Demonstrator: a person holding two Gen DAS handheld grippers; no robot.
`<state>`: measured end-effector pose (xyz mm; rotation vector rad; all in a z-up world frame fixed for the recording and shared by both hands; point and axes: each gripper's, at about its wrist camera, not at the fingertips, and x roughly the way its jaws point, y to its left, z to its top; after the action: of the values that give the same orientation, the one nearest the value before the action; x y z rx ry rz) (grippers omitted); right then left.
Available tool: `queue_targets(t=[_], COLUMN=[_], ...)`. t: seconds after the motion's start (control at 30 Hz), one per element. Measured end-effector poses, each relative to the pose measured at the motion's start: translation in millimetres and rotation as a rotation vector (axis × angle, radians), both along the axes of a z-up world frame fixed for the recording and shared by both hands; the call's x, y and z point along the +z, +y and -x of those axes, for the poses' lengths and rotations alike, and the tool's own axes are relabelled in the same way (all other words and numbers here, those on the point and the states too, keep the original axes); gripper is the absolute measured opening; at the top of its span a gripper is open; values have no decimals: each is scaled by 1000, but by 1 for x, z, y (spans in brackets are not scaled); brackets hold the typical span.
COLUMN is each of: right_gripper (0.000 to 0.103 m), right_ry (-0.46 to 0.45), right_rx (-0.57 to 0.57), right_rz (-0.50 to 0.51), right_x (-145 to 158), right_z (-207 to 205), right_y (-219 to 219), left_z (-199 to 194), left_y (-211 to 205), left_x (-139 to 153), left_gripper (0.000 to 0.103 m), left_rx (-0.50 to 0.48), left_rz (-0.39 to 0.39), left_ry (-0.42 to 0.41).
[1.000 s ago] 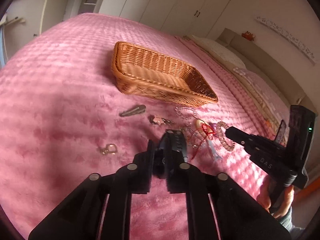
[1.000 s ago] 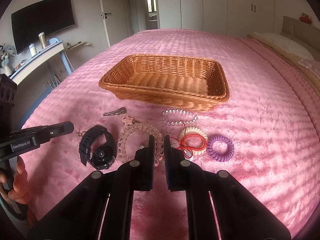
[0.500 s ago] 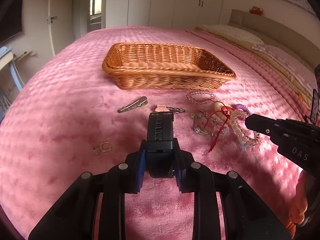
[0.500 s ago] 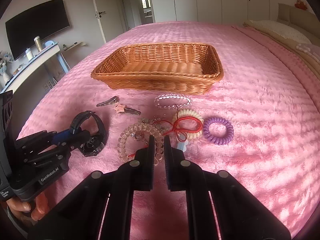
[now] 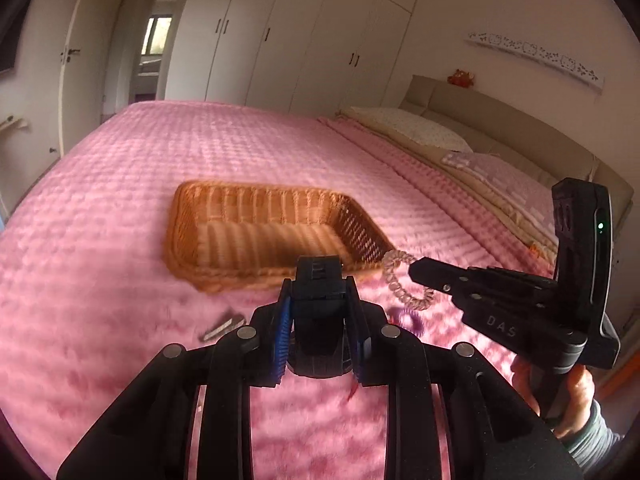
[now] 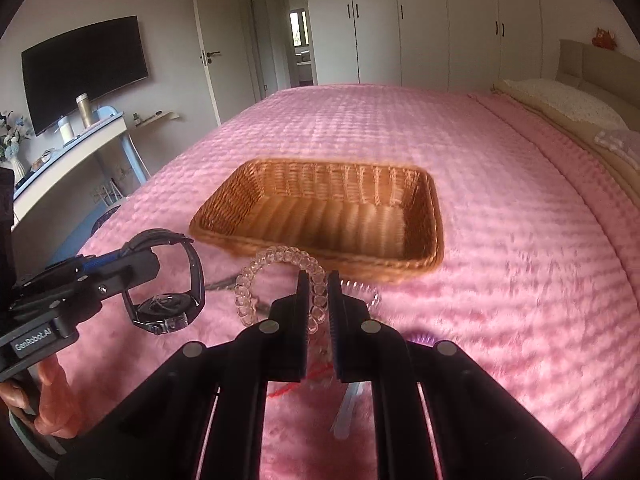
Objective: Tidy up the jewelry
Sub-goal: 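Carry the watch and bracelet over the wicker basket and open both tools, then withdraw both open tools from the basket toward the remaining jewelry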
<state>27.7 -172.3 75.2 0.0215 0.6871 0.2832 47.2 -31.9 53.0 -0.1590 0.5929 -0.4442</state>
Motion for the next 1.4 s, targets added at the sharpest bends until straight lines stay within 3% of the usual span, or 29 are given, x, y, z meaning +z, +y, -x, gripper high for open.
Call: queue_targets(t=[0.1, 0.2, 0.37, 0.5, 0.77, 0.83, 1.2, 1.4], right_gripper=[7, 7, 7, 7, 8, 8, 13, 13], right_ry=[-1, 37, 148, 233, 272, 269, 209, 154], right_rx=[-25, -52, -61, -49, -28, -28, -36, -31], right_rz=[26, 53, 57, 75, 83, 95, 44, -18], right_x=[6, -3, -32, -59, -71, -70, -49, -28], right_z=[-38, -82, -137, -158, -163, -161, -139, -101], right_y=[2, 2, 0, 6, 14, 16, 1, -22], left_z=[-43, -85, -141, -163, -177, -178, -171, -127], left_y=[-7, -10, -19, -16, 7, 12, 20, 39], left_x=[13, 6, -26, -54, -77, -77, -55, -35], left_gripper=[22, 22, 22, 22, 23, 23, 26, 31], left_rx=[-9, -28, -26, -8, 21, 40, 177, 150], left_rz=[37, 93, 110, 125, 181, 165, -69, -41], left_ry=[9, 51, 140, 222, 327, 328, 249, 166])
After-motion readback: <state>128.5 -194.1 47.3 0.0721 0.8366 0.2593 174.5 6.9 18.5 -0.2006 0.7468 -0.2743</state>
